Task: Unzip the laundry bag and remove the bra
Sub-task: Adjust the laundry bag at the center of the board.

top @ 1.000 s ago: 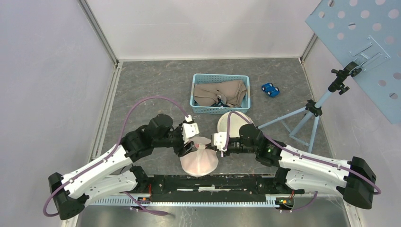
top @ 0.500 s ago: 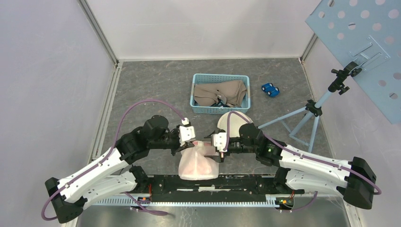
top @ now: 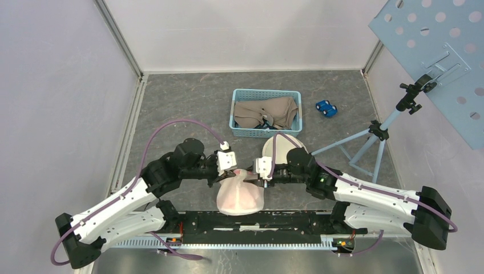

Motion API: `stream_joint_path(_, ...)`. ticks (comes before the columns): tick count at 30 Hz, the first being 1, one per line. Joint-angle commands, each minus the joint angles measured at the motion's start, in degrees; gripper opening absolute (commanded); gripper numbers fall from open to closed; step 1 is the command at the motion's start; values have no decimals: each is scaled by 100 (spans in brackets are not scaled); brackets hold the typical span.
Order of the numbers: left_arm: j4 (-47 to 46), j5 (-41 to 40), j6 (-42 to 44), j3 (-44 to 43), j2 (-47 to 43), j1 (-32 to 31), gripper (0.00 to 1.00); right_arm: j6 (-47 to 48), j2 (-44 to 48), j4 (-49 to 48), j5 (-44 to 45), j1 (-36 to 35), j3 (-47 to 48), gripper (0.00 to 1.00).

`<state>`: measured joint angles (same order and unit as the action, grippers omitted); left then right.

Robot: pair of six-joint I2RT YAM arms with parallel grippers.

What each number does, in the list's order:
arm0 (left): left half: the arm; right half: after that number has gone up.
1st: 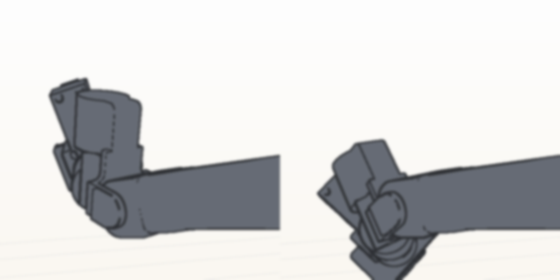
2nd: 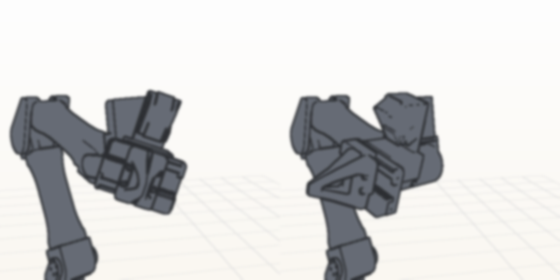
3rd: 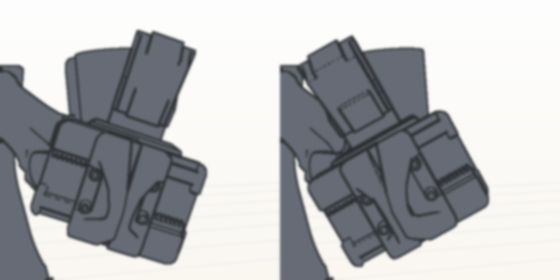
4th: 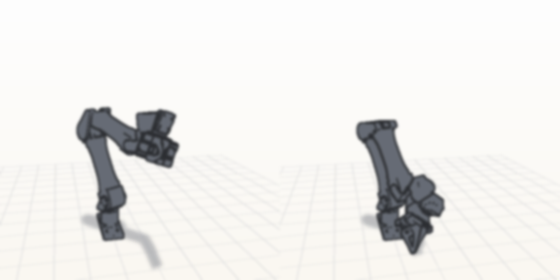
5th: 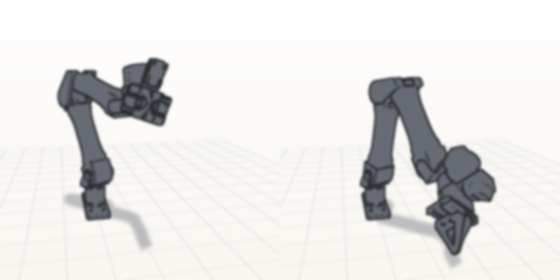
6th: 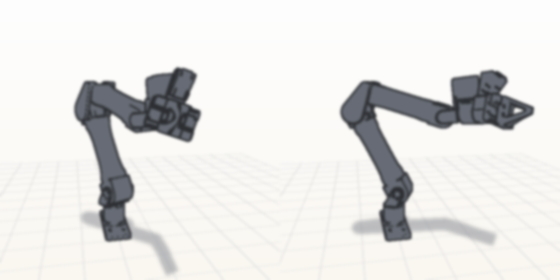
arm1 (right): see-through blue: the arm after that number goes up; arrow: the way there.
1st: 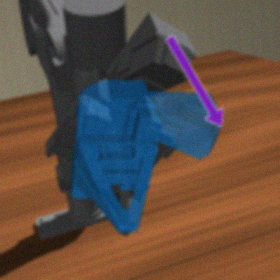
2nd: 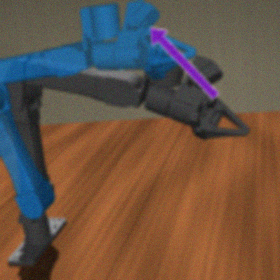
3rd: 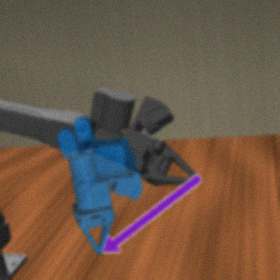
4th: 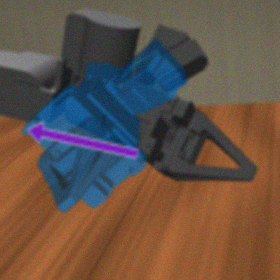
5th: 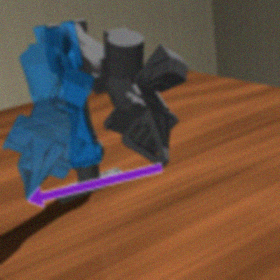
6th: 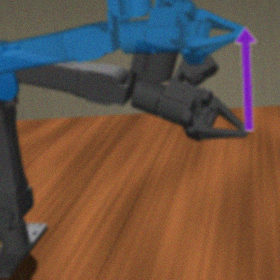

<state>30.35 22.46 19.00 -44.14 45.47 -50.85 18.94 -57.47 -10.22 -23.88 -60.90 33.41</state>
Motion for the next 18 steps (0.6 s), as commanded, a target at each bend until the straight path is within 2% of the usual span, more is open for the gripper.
stream_joint_path(1,-616,-64,-66,30,-217,22,4,-120,-34,-426,284,-14,104,39)
stream_joint_path(3,-767,-152,-202,87,-266,32,11,-172,-6,-573,371,-16,31,27)
stream_joint_path(7,-1011,-305,-714,140,-356,82,39,-242,85,-685,465,-8,-34,0)
stream_joint_path(9,-1198,-331,-1017,201,-435,129,47,-234,145,-701,487,-9,-62,0)
stream_joint_path(12,-1456,-314,-1437,280,-503,219,48,-202,157,-628,460,-9,-33,0)
stream_joint_path(18,-1674,-235,-1841,362,-467,308,45,-181,184,-590,428,-10,-32,0)
